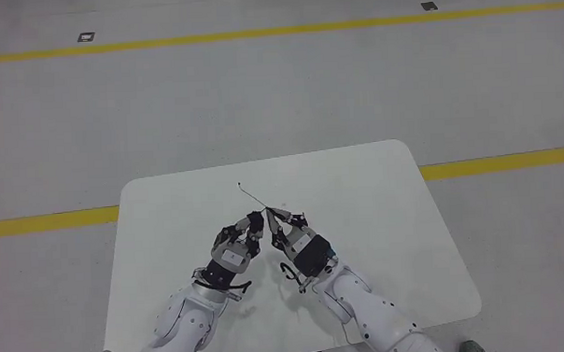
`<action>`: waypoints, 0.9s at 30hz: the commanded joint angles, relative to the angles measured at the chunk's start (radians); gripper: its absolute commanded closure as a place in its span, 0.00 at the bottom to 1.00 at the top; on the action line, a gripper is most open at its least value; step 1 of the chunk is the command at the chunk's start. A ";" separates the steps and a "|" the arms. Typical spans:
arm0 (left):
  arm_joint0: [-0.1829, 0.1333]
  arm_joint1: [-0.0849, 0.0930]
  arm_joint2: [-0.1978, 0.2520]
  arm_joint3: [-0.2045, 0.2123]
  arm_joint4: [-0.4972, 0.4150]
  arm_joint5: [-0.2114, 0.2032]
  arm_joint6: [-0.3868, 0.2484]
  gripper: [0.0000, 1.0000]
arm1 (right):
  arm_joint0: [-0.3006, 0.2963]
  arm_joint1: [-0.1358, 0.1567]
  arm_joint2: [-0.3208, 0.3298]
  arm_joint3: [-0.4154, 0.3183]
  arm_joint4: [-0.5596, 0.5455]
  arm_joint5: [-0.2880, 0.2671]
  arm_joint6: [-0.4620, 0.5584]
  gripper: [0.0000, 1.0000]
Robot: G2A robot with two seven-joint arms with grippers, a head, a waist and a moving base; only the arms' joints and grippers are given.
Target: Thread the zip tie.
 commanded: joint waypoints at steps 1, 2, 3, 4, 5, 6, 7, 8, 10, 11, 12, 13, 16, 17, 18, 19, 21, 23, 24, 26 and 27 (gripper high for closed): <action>-0.001 0.000 -0.001 -0.002 -0.003 -0.001 -0.003 1.00 | 0.000 0.000 0.001 0.002 -0.002 -0.001 -0.001 1.00; -0.001 0.000 -0.002 -0.003 -0.004 -0.001 -0.004 1.00 | 0.000 -0.001 0.001 0.003 -0.004 -0.001 -0.002 1.00; -0.002 0.000 -0.003 -0.005 -0.004 -0.002 -0.006 1.00 | 0.000 -0.001 0.002 0.005 -0.006 -0.002 -0.004 1.00; -0.002 0.000 -0.003 -0.006 -0.004 -0.002 -0.007 1.00 | -0.001 -0.001 0.003 0.006 -0.007 -0.003 -0.006 1.00; -0.002 0.000 -0.004 -0.008 -0.004 -0.002 -0.008 1.00 | -0.001 -0.001 0.003 0.007 -0.009 -0.004 -0.008 1.00; -0.003 0.000 -0.004 -0.009 -0.004 -0.002 -0.009 1.00 | -0.002 -0.001 0.004 0.009 -0.011 -0.005 -0.010 1.00; -0.003 0.000 -0.005 -0.010 -0.004 -0.002 -0.009 1.00 | -0.002 -0.001 0.005 0.010 -0.013 -0.005 -0.011 1.00; -0.004 0.000 -0.004 -0.010 -0.004 -0.002 -0.010 1.00 | -0.003 -0.001 0.006 0.011 -0.015 -0.006 -0.013 1.00; -0.006 -0.001 -0.004 -0.012 -0.003 -0.001 -0.010 1.00 | -0.004 -0.001 0.009 0.014 -0.018 -0.007 -0.016 1.00; -0.007 -0.001 -0.003 -0.013 -0.002 -0.001 -0.010 1.00 | -0.004 -0.001 0.010 0.015 -0.020 -0.008 -0.017 1.00; -0.008 -0.001 -0.003 -0.014 -0.001 -0.001 -0.010 1.00 | -0.005 -0.001 0.012 0.016 -0.021 -0.008 -0.018 1.00; -0.009 -0.001 -0.002 -0.016 0.000 -0.001 -0.011 1.00 | -0.005 -0.001 0.013 0.017 -0.024 -0.009 -0.018 1.00; -0.012 -0.002 -0.001 -0.021 0.006 -0.002 -0.012 1.00 | -0.007 -0.001 0.016 0.016 -0.031 -0.011 -0.023 1.00; -0.012 -0.002 0.000 -0.023 0.008 -0.002 -0.013 1.00 | -0.007 -0.001 0.017 0.016 -0.033 -0.011 -0.025 1.00; -0.013 -0.002 0.000 -0.025 0.008 -0.003 -0.014 1.00 | -0.007 -0.001 0.018 0.017 -0.034 -0.012 -0.027 1.00; -0.013 -0.002 0.001 -0.026 0.009 -0.004 -0.015 1.00 | -0.008 -0.001 0.018 0.017 -0.035 -0.013 -0.029 1.00; -0.014 -0.002 0.001 -0.029 0.010 -0.006 -0.019 1.00 | -0.008 -0.001 0.019 0.017 -0.037 -0.015 -0.032 1.00; -0.015 -0.002 0.002 -0.032 0.010 -0.007 -0.023 1.00 | -0.009 -0.001 0.019 0.018 -0.040 -0.016 -0.034 1.00; -0.015 -0.003 0.002 -0.034 0.009 -0.007 -0.024 1.00 | -0.009 -0.001 0.019 0.018 -0.042 -0.017 -0.034 1.00; -0.016 -0.003 0.002 -0.037 0.008 -0.006 -0.026 1.00 | -0.010 -0.002 0.018 0.020 -0.045 -0.018 -0.034 1.00; -0.016 -0.003 0.002 -0.040 0.008 -0.006 -0.026 1.00 | -0.009 -0.002 0.018 0.021 -0.046 -0.018 -0.033 1.00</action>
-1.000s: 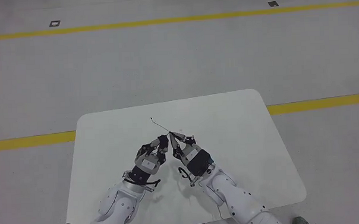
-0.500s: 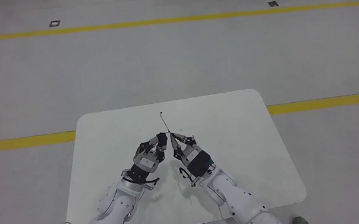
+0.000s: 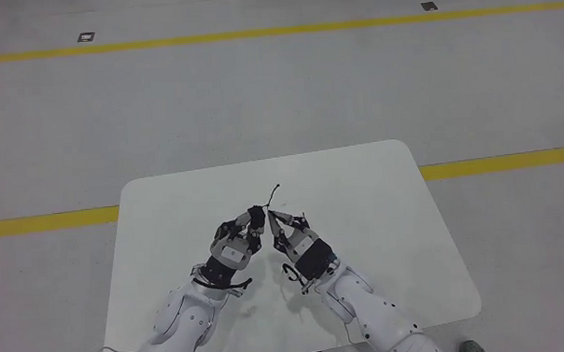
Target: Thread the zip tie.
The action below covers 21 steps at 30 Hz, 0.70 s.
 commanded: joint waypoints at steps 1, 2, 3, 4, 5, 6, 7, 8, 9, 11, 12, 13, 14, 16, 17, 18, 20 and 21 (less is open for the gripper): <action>0.000 0.000 -0.001 -0.005 -0.001 0.000 -0.001 1.00 | 0.000 -0.001 -0.001 0.001 -0.001 -0.001 0.002 1.00; 0.000 0.000 -0.002 -0.007 -0.001 0.000 -0.002 1.00 | 0.001 -0.001 -0.001 0.002 0.000 -0.002 0.002 1.00; 0.001 0.000 -0.003 -0.010 -0.001 0.000 -0.003 1.00 | 0.001 -0.001 -0.001 0.002 -0.001 -0.003 0.003 1.00; 0.001 0.000 -0.004 -0.014 -0.001 -0.001 -0.004 1.00 | 0.001 -0.001 -0.001 0.003 -0.002 -0.003 0.004 1.00; 0.002 0.000 -0.004 -0.018 0.000 -0.001 -0.005 1.00 | 0.001 -0.002 -0.001 0.003 -0.003 -0.004 0.004 1.00; 0.004 0.001 -0.005 -0.022 0.001 0.000 -0.005 1.00 | 0.002 -0.002 -0.002 0.003 -0.004 -0.004 0.005 1.00; 0.005 0.001 -0.006 -0.026 0.001 -0.001 -0.006 1.00 | 0.002 -0.002 -0.002 0.004 -0.005 -0.005 0.005 1.00; 0.005 0.001 -0.007 -0.029 0.003 -0.001 -0.007 1.00 | 0.002 -0.002 -0.002 0.004 -0.006 -0.005 0.006 1.00; 0.006 0.001 -0.008 -0.032 0.004 -0.001 -0.007 1.00 | 0.003 -0.003 -0.003 0.005 -0.008 -0.007 0.007 1.00; 0.008 0.002 -0.010 -0.038 0.006 -0.003 -0.007 1.00 | 0.004 -0.003 -0.004 0.006 -0.010 -0.008 0.009 1.00; 0.008 0.002 -0.011 -0.040 0.006 -0.003 -0.007 1.00 | 0.005 -0.003 -0.005 0.007 -0.011 -0.009 0.010 1.00; 0.009 0.002 -0.012 -0.044 0.007 -0.003 -0.008 1.00 | 0.005 -0.004 -0.006 0.007 -0.011 -0.010 0.010 1.00; 0.009 0.002 -0.012 -0.047 0.008 -0.004 -0.009 1.00 | 0.006 -0.004 -0.007 0.008 -0.012 -0.011 0.011 1.00; 0.011 0.002 -0.013 -0.052 0.009 -0.004 -0.009 1.00 | 0.007 -0.005 -0.009 0.009 -0.015 -0.012 0.013 1.00; 0.011 0.002 -0.014 -0.053 0.009 -0.004 -0.010 1.00 | 0.008 -0.005 -0.010 0.010 -0.015 -0.013 0.014 1.00; 0.012 0.002 -0.014 -0.053 0.009 -0.005 -0.010 1.00 | 0.009 -0.006 -0.011 0.011 -0.016 -0.014 0.015 1.00; 0.012 0.002 -0.014 -0.053 0.007 -0.006 -0.011 1.00 | 0.010 -0.007 -0.013 0.016 -0.016 -0.015 0.017 1.00; 0.012 0.002 -0.015 -0.053 0.005 -0.006 -0.011 1.00 | 0.011 -0.007 -0.014 0.019 -0.015 -0.016 0.017 1.00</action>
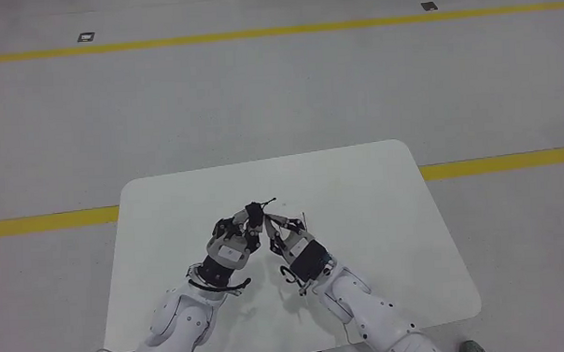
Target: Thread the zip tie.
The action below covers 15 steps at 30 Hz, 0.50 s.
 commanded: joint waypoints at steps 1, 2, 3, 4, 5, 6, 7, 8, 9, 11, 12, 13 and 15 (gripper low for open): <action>0.000 0.000 -0.001 0.000 -0.003 0.000 -0.001 1.00 | 0.002 -0.001 -0.002 0.004 0.001 -0.001 0.001 1.00; 0.000 0.000 -0.001 0.000 -0.004 0.000 -0.001 1.00 | 0.003 -0.002 -0.003 0.006 0.001 -0.001 0.001 1.00; -0.001 0.000 -0.002 -0.001 -0.004 0.000 -0.002 1.00 | 0.003 -0.002 -0.004 0.007 0.000 -0.001 0.001 1.00; -0.001 0.000 -0.002 -0.001 -0.005 0.000 -0.002 1.00 | 0.004 -0.002 -0.004 0.008 0.000 -0.001 0.002 1.00; -0.001 0.000 -0.003 -0.002 -0.005 0.000 -0.002 1.00 | 0.004 -0.002 -0.004 0.009 0.000 -0.002 0.003 1.00; -0.002 0.000 -0.004 -0.002 -0.005 0.000 -0.002 1.00 | 0.004 -0.003 -0.004 0.010 0.000 -0.001 0.003 1.00; -0.002 0.000 -0.004 -0.003 -0.006 0.000 -0.003 1.00 | 0.004 -0.003 -0.004 0.010 0.000 -0.001 0.003 1.00; -0.003 0.000 -0.005 -0.003 -0.006 0.000 -0.003 1.00 | 0.004 -0.003 -0.004 0.012 0.001 0.000 0.004 1.00; -0.003 0.000 -0.005 -0.003 -0.007 0.000 -0.003 1.00 | 0.004 -0.004 -0.004 0.014 0.001 0.000 0.003 1.00; -0.005 -0.001 -0.005 -0.003 -0.009 -0.001 -0.003 1.00 | 0.004 -0.004 -0.004 0.016 0.002 0.001 0.004 1.00; -0.006 -0.001 -0.005 -0.002 -0.011 -0.002 -0.003 1.00 | 0.004 -0.004 -0.004 0.016 0.002 0.002 0.004 1.00; -0.008 -0.001 -0.006 0.000 -0.012 -0.002 -0.003 1.00 | 0.004 -0.005 -0.004 0.017 0.001 0.002 0.005 1.00; -0.009 -0.002 -0.006 0.002 -0.014 -0.004 -0.004 1.00 | 0.004 -0.005 -0.004 0.017 0.001 0.003 0.007 1.00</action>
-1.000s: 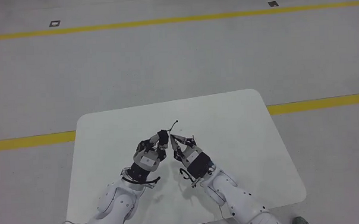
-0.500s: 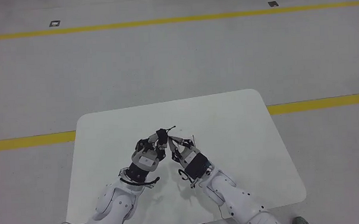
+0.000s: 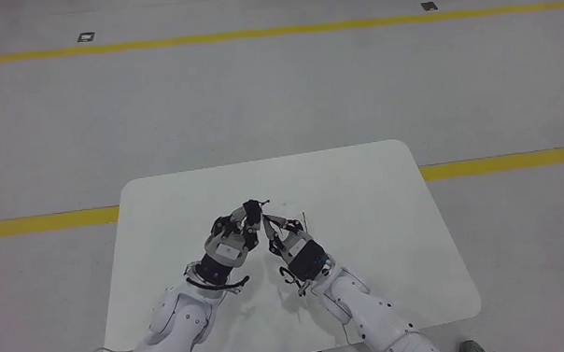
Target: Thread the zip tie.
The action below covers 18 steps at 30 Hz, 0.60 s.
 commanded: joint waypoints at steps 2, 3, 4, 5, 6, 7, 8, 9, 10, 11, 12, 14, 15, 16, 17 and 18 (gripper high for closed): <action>-0.002 -0.001 0.000 0.002 -0.002 -0.002 -0.002 1.00 | 0.000 -0.001 0.001 0.000 0.000 0.001 0.001 1.00; -0.002 -0.001 0.001 0.003 -0.002 -0.003 -0.003 1.00 | -0.001 -0.001 0.001 0.000 0.000 0.001 0.002 1.00; -0.003 -0.001 0.001 0.003 -0.002 -0.003 -0.004 1.00 | -0.001 -0.001 0.001 0.000 -0.001 0.002 0.002 1.00; -0.003 -0.001 0.001 0.003 -0.002 -0.003 -0.004 1.00 | -0.001 -0.001 0.001 0.000 -0.001 0.002 0.002 1.00; -0.004 -0.001 0.001 0.003 -0.001 -0.004 -0.004 1.00 | -0.001 -0.001 0.002 0.000 -0.002 0.002 0.002 1.00; -0.005 -0.001 0.001 0.004 0.000 -0.004 -0.004 1.00 | -0.001 -0.001 0.002 0.001 -0.003 0.001 0.002 1.00; -0.006 -0.001 0.001 0.004 0.002 -0.005 -0.004 1.00 | 0.000 -0.001 0.002 0.001 -0.004 0.001 0.003 1.00; -0.006 -0.002 0.001 0.004 0.002 -0.006 -0.004 1.00 | 0.000 -0.001 0.002 0.002 -0.006 0.001 0.003 1.00; -0.007 -0.002 0.000 0.004 0.003 -0.007 -0.004 1.00 | 0.001 -0.001 0.002 0.002 -0.007 0.000 0.005 1.00; -0.007 -0.002 0.000 0.004 0.003 -0.008 -0.004 1.00 | 0.002 -0.001 0.002 0.003 -0.007 0.001 0.005 1.00; -0.008 -0.002 0.000 0.004 0.004 -0.009 -0.004 1.00 | 0.003 -0.001 0.001 0.004 -0.007 0.000 0.007 1.00; -0.009 -0.002 0.000 0.004 0.006 -0.011 -0.005 1.00 | 0.005 -0.001 -0.001 0.006 -0.007 0.001 0.009 1.00; -0.010 -0.002 0.000 0.004 0.006 -0.012 -0.005 1.00 | 0.007 -0.001 -0.001 0.007 -0.007 0.002 0.012 1.00; -0.010 -0.003 0.000 0.004 0.007 -0.012 -0.005 1.00 | 0.008 0.000 -0.002 0.008 -0.007 0.003 0.013 1.00; -0.010 -0.003 0.000 0.004 0.007 -0.012 -0.006 1.00 | 0.009 0.000 -0.003 0.008 -0.007 0.004 0.014 1.00; -0.011 -0.003 0.000 0.004 0.007 -0.012 -0.006 1.00 | 0.010 0.001 -0.004 0.009 -0.007 0.005 0.014 1.00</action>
